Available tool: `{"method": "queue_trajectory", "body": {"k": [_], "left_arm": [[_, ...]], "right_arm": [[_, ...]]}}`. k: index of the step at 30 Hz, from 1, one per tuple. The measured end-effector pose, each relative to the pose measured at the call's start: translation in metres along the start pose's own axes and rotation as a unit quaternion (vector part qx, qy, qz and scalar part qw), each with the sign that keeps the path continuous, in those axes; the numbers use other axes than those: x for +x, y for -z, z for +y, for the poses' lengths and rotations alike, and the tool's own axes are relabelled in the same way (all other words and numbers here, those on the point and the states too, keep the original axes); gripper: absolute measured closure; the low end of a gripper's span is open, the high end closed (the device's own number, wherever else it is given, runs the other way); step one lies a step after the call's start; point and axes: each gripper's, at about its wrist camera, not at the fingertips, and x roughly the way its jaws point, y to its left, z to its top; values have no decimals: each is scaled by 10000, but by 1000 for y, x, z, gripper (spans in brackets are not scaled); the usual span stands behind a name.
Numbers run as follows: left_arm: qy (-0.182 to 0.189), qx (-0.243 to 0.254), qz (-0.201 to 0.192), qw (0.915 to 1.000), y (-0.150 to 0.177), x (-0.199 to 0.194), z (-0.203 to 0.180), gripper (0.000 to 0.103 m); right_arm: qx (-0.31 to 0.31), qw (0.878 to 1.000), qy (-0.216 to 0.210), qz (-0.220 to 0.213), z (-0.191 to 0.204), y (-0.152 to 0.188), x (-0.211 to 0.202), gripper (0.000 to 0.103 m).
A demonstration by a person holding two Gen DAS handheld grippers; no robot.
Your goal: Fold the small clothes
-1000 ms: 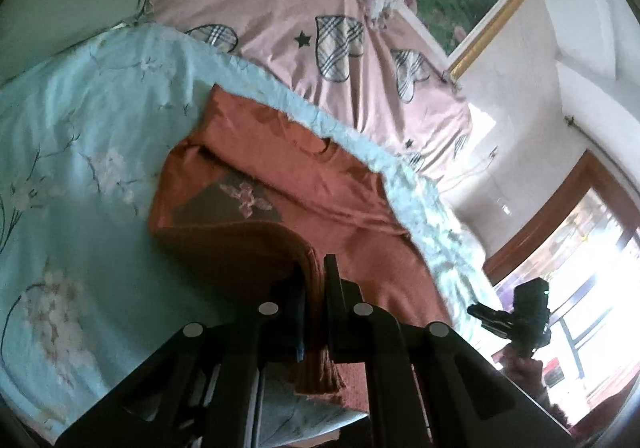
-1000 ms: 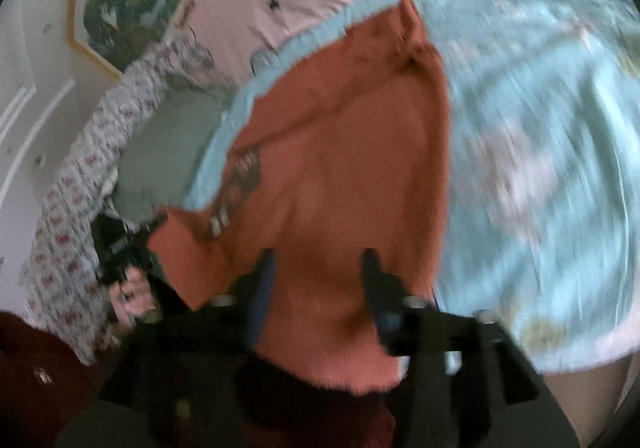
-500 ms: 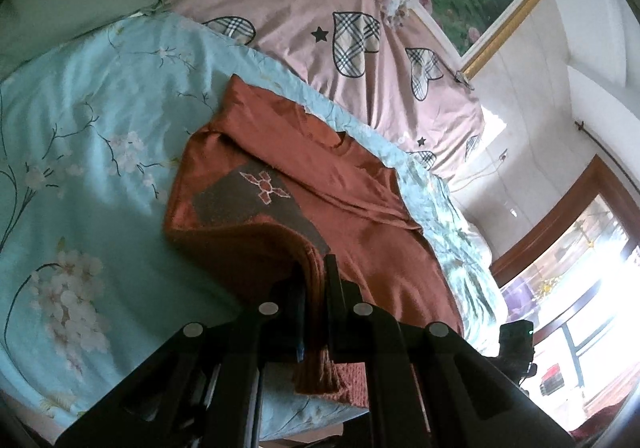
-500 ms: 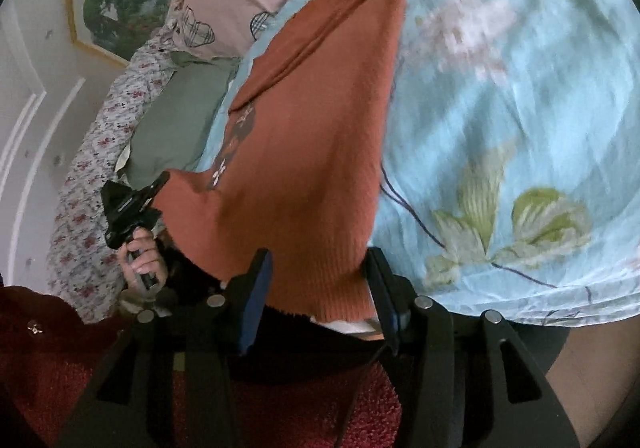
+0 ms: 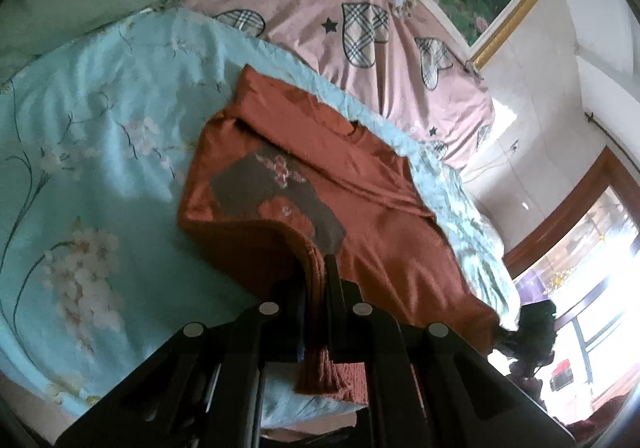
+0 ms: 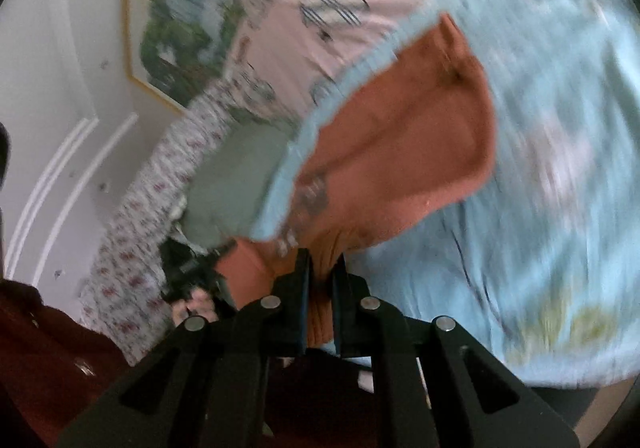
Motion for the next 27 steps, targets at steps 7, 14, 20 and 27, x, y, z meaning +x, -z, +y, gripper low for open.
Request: {"method": "queue_trajectory", "body": {"k": [7, 14, 20, 27], "left_arm": [[106, 67, -541, 9985, -37, -2, -14, 98], [-66, 178, -1003, 9948, -113, 34, -24, 98], [-444, 243, -1085, 9928, -174, 97, -26, 98], [-716, -8, -802, 9942, -210, 166, -1, 98]], "right_arm": [[-178, 9978, 197, -606, 2, -80, 26, 93], [-130, 9932, 882, -752, -28, -172, 84, 93], [22, 9885, 1400, -576, -61, -225, 133, 93], [270, 9825, 1822, -290, -109, -251, 173, 93]]}}
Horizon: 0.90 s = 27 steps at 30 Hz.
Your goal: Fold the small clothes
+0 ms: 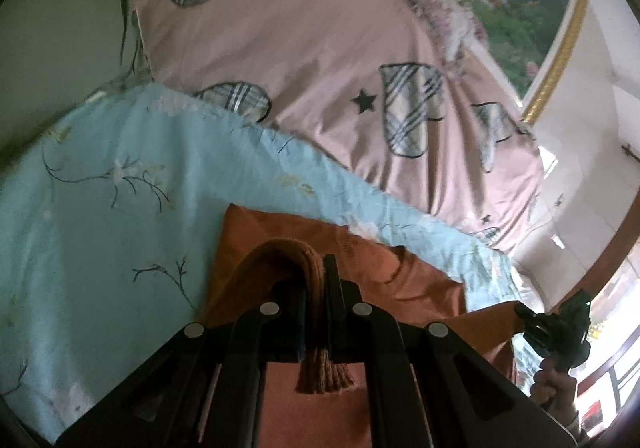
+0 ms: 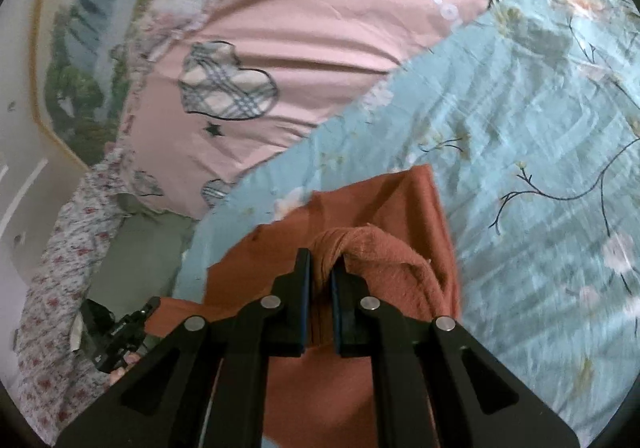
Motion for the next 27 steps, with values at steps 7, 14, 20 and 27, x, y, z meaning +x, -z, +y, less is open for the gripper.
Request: {"method": "queue_trajectory", "body": {"k": [7, 14, 20, 27], "left_arm": [[-356, -164, 270, 9989, -8, 59, 26, 97], [-743, -444, 803, 9930, 7, 104, 58, 94], [-531, 53, 715, 9960, 44, 59, 25, 66], [-145, 911, 1431, 9854, 99, 75, -43, 65]], "right_arm": [[237, 9968, 616, 440, -31, 2, 46, 91], [286, 9975, 620, -176, -30, 17, 2, 83], [-747, 9959, 69, 514, 20, 63, 8, 81], [-1715, 9681, 440, 1772, 54, 85, 79, 79]]}}
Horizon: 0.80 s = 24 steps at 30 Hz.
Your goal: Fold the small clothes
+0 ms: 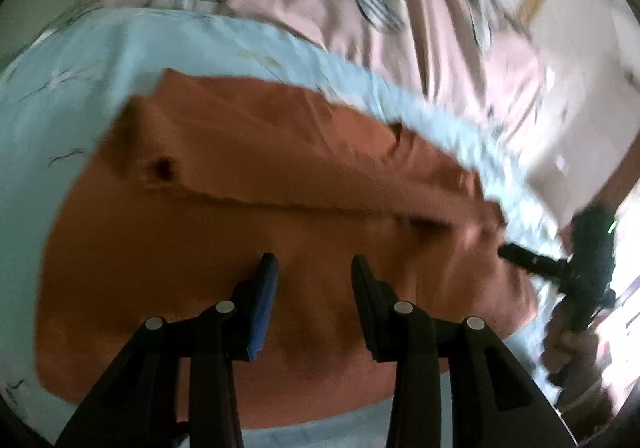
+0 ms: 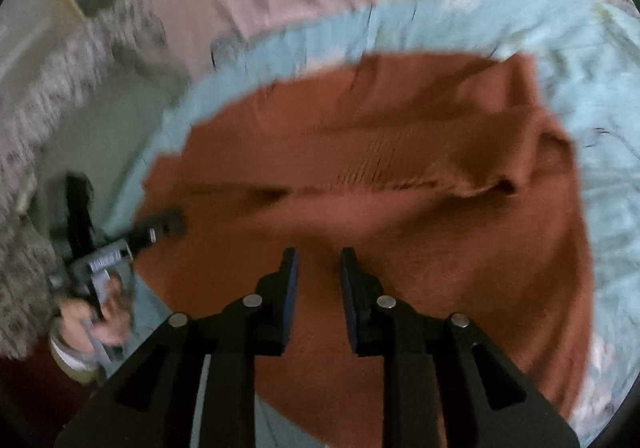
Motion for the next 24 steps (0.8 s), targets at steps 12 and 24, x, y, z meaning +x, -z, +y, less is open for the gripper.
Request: {"method": "queue_trajectory", "body": {"k": [12, 24], "left_arm": [[-1280, -66, -192, 9916, -83, 42, 33, 48], [-1220, -1471, -771, 9785, -36, -20, 89, 44]], "right_arm": [[1755, 9657, 1018, -1623, -95, -43, -35, 79], [1490, 9673, 577, -1971, -37, 32, -66, 72]]}}
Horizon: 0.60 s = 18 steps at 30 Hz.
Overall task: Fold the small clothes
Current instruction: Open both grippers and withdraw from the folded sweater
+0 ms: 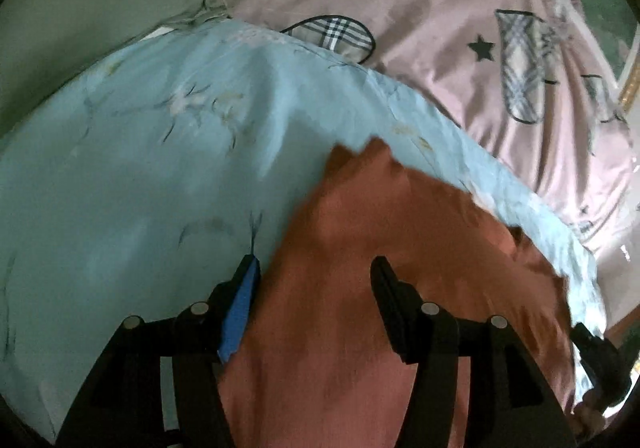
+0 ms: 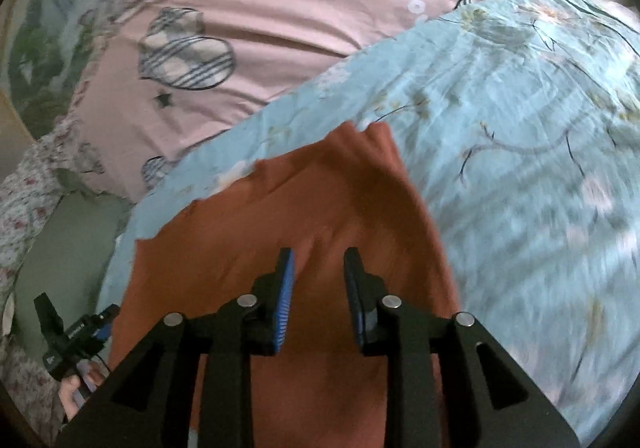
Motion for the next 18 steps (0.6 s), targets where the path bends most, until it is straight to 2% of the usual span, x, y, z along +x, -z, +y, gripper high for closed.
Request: {"method": "queue_trajectory", "body": {"k": [4, 5, 9, 18], "left_arm": [[156, 32, -178, 9997, 41, -45, -2, 41], [172, 59, -200, 9996, 49, -53, -4, 37], [452, 21, -117, 9989, 81, -84, -7, 31], [511, 67, 23, 9987, 120, -114, -2, 30]], "right_arm": [[67, 9995, -256, 156, 12, 32, -11, 68], [54, 9994, -281, 191, 16, 39, -13, 67], [-115, 9986, -370, 369, 28, 62, -20, 63], [-445, 9970, -459, 427, 45, 89, -42, 58]]}}
